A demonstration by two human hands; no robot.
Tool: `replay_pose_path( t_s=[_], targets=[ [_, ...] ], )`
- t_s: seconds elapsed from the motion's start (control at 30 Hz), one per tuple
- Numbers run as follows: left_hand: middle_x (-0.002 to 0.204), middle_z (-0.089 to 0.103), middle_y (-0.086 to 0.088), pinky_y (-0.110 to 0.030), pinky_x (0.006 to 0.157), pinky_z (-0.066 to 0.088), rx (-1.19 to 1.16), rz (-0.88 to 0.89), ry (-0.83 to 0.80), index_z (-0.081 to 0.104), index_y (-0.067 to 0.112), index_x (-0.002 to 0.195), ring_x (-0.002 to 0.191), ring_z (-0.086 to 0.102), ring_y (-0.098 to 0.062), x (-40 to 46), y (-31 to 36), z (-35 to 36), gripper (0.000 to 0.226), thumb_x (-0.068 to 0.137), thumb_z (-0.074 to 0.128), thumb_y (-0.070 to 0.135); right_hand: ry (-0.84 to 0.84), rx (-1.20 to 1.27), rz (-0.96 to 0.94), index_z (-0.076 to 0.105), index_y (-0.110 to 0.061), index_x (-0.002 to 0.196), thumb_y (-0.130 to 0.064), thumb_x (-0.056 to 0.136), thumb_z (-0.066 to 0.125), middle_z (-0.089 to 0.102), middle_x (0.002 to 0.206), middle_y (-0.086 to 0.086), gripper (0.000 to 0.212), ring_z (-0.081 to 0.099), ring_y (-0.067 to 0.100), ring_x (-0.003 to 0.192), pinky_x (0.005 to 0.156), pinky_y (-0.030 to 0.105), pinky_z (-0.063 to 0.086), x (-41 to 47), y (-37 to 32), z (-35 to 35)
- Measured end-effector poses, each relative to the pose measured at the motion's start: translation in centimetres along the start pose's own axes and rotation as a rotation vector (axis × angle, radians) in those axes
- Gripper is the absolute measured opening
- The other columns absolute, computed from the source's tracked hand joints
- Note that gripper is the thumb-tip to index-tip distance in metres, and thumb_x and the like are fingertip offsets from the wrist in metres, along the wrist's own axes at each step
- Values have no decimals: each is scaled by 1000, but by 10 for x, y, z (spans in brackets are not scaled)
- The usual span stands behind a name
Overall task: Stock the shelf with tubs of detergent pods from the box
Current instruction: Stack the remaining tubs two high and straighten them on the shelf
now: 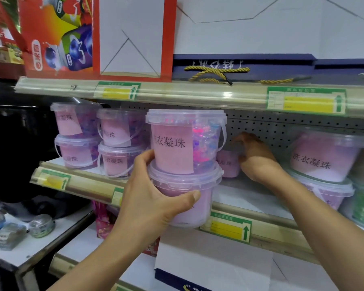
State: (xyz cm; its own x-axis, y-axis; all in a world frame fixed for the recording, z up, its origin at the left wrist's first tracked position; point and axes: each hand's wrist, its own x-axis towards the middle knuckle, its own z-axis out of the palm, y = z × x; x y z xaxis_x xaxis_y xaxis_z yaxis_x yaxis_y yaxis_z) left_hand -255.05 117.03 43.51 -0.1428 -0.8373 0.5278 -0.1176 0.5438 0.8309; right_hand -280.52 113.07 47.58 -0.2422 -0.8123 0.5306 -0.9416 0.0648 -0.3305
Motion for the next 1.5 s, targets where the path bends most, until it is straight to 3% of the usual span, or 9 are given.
replay_pose_path(
  t_s=[0.27,0.6,0.7,0.87,1.03,1.23,1.33,1.43,1.5],
  targets=[
    [117,55,21,-15,84,44,-7,51,-86,36,41,117,107,55,-3,12,3,55,93,34,75,56,19,493,-14,64,-25,82,11,77,49,71,84,-2,39,66,15,84,80,33,49,-65,-3,-46],
    [121,55,9,-17,85,38,27,60,-71,38,25,124,107,53,-8,45,-19,90,88,53,90,30,-256,722,23,49,-22,121,6,85,58,64,114,-6,46,61,3,107,95,23,47,-80,-3,-40],
    [121,53,9,-14,85,36,44,66,-89,38,23,127,107,51,-7,50,-23,93,88,55,89,29,-233,726,35,46,-29,116,6,84,59,60,120,-7,49,59,4,111,101,25,45,-77,-2,-31],
    [130,49,7,-14,92,34,135,115,-157,35,20,134,116,47,-6,49,-31,93,90,61,85,34,-198,666,59,40,-13,135,-2,85,63,55,131,-1,56,53,11,121,108,36,40,-78,6,-18],
    [148,35,8,-23,110,30,269,204,-258,19,22,148,133,36,-7,44,-36,77,93,75,77,29,-170,642,64,37,-15,140,-5,88,60,53,134,-4,58,51,9,123,109,36,39,-75,7,-12],
    [141,44,4,-31,107,38,291,195,-239,27,22,142,126,46,-12,44,-36,73,82,77,76,26,-173,576,75,37,-21,140,-10,90,58,53,134,-6,55,51,9,123,108,38,39,-79,4,-10],
    [150,31,6,-21,106,31,376,251,-229,19,21,147,134,36,-10,36,-34,67,85,80,72,27,-27,455,75,43,-22,135,-16,87,61,55,129,-7,52,55,7,115,102,35,44,-91,-2,-15],
    [153,21,9,-25,108,29,426,305,-211,14,24,148,137,28,-9,24,-29,57,87,81,70,30,326,200,75,54,-18,121,-12,84,64,57,112,-4,39,55,6,98,85,19,43,-113,-8,-34],
    [148,27,7,-30,106,36,438,369,-194,22,24,145,134,34,-13,17,-25,52,82,79,71,27,510,64,107,57,-15,112,-10,82,65,52,107,-1,32,52,12,94,82,24,40,-127,-3,-50]
  ],
)
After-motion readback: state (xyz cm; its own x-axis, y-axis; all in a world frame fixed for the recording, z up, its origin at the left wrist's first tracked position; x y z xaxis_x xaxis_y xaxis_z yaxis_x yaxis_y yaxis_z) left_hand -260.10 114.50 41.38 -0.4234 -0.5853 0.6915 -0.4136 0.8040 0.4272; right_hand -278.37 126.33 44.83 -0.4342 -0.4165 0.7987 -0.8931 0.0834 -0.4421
